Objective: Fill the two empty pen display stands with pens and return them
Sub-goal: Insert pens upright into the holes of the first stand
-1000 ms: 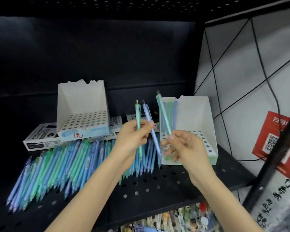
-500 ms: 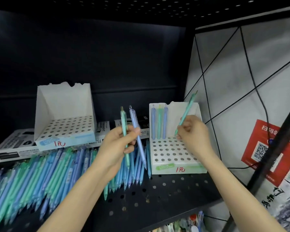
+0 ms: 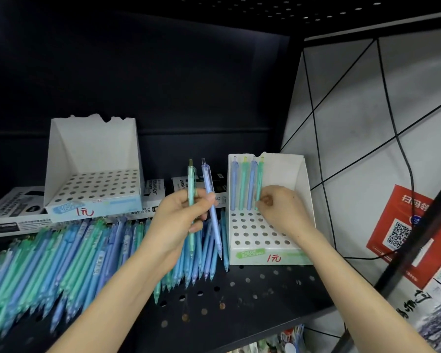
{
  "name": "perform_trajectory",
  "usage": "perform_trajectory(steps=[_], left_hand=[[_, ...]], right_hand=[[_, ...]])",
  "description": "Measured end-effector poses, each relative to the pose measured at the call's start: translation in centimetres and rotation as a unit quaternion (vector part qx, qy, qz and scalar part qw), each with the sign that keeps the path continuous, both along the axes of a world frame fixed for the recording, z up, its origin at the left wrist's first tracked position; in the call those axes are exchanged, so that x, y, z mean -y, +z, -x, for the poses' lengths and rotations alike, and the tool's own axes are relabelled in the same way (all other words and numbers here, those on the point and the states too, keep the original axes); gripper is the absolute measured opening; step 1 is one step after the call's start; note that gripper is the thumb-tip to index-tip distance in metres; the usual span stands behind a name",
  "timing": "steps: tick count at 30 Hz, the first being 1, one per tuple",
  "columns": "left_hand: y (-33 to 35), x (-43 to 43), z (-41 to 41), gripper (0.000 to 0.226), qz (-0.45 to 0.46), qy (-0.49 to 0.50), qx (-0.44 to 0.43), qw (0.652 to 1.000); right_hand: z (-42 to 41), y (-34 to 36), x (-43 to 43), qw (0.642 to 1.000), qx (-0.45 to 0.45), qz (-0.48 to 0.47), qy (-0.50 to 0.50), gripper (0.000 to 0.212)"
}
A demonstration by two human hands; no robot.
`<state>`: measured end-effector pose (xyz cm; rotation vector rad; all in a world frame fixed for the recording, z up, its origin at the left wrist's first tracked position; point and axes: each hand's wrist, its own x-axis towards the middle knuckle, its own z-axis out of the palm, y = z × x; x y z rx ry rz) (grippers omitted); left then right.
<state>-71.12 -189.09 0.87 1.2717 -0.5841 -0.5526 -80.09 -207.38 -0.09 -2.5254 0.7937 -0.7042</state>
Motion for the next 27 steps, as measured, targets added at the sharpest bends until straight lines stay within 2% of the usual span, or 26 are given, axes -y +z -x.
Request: perform_trajectory(steps=[3,5,6,8,10,11,13,15,17,20,22,25,27], left_hand=[[0.1,-0.1,0.1,0.008,-0.003,0.006,0.008,1.000],[0.1,-0.1,0.1,0.013,-0.014,0.010,0.026,1.000],[0.1,-0.1,0.2,0.016,-0.022,0.013,0.041,0.999],[0.1,0.0,0.4,0.015,-0.036,0.027,0.091,0.995],[0.1,0.2,0.8,0.010,-0.051,0.047,0.151,0.986],[0.1,0.3,1.0,0.010,-0.059,0.050,0.179,0.981],[0.1,0.4,1.5,0.009,-0.081,0.052,0.235,0.967],[0.1,0.5,1.7,0.008,-0.094,0.059,0.280,0.953],[0.1,0.3,1.8,0.008,-0.087,0.066,0.291,0.950],[0.1,0.0,1.6,0.007,-0.083,0.070,0.285,0.952],[0.0,0.0,1.4,0.013,-0.082,0.063,0.289,0.952],[-0.2,0.2,1.3,0.029,-0.076,0.054,0.288,0.953],[-0.4,0.3,1.2,0.031,-0.078,0.057,0.293,0.951]], right_hand=[[-0.2,-0.1,0.0,0.999,-0.048,0.013,-0.021,0.016],[-0.1,0.1,0.1,0.998,-0.044,0.003,-0.035,0.019],[0.3,0.3,-0.1,0.999,-0.018,-0.001,-0.046,0.023],[1.3,1.1,-1.3,0.995,0.088,-0.001,-0.050,0.024],[2.2,2.4,-3.3,0.982,0.186,-0.036,0.017,0.019],[2.4,3.2,-4.5,0.975,0.203,-0.065,0.069,0.016],[2.5,3.9,-6.3,0.971,0.183,-0.079,0.135,0.010],[2.7,4.4,-7.0,0.971,0.176,-0.061,0.148,0.008],[3.3,5.1,-6.5,0.965,0.223,-0.063,0.124,0.010],[4.2,6.0,-3.6,0.953,0.303,-0.015,-0.002,0.013],[3.8,5.6,-1.7,0.953,0.296,0.012,-0.060,0.019],[2.5,4.4,-0.4,0.960,0.266,0.041,-0.075,0.023],[1.9,3.8,-0.1,0.962,0.249,0.066,-0.086,0.022]])
